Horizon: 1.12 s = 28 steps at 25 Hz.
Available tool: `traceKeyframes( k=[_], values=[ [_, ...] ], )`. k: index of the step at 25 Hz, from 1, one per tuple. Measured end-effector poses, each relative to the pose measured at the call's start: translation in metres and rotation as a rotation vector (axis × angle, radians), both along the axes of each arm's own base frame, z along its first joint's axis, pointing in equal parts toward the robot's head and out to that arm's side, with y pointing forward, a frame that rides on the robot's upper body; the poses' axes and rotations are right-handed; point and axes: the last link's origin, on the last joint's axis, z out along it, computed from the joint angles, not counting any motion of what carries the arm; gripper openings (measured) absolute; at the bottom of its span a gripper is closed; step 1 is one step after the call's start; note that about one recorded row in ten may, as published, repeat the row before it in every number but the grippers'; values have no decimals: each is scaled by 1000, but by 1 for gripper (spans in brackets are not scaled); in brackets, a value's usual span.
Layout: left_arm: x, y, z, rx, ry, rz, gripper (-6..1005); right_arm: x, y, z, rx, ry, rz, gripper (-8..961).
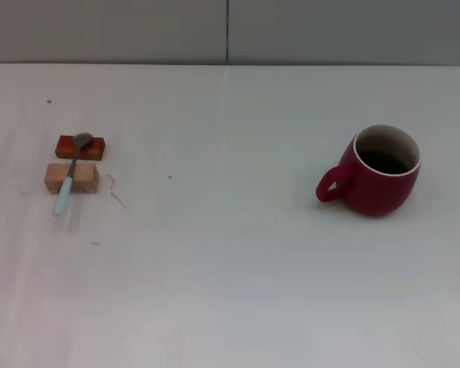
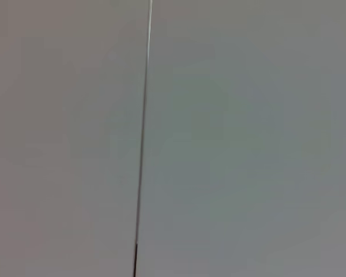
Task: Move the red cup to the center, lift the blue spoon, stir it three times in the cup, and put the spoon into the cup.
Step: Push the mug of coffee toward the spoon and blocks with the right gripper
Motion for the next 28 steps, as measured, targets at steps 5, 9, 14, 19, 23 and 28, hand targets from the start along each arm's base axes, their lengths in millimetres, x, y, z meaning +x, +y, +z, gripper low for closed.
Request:
traceKeyframes(
  k=[5,9,14,19,23,28],
  values=[
    [-1,-1,0,0,-1,2,594,0,0,0,-4,1,0,679],
    [-1,-2,0,2,-1,2,596,0,0,-1,-5,0,0,680],
    [-2,-5,0,3,-14,-2,599,0,1,-1,-6,0,0,680],
    [-7,-8,3,-10,-83,-15,601,0,0,-1,-7,1,0,679],
    [-9,-9,6,-8,-102,-17,659,2,-2,-1,-7,1,-6,679],
    [-9,-10,5,-8,-97,-17,781,3,-4,-2,-8,2,-11,680]
  ],
)
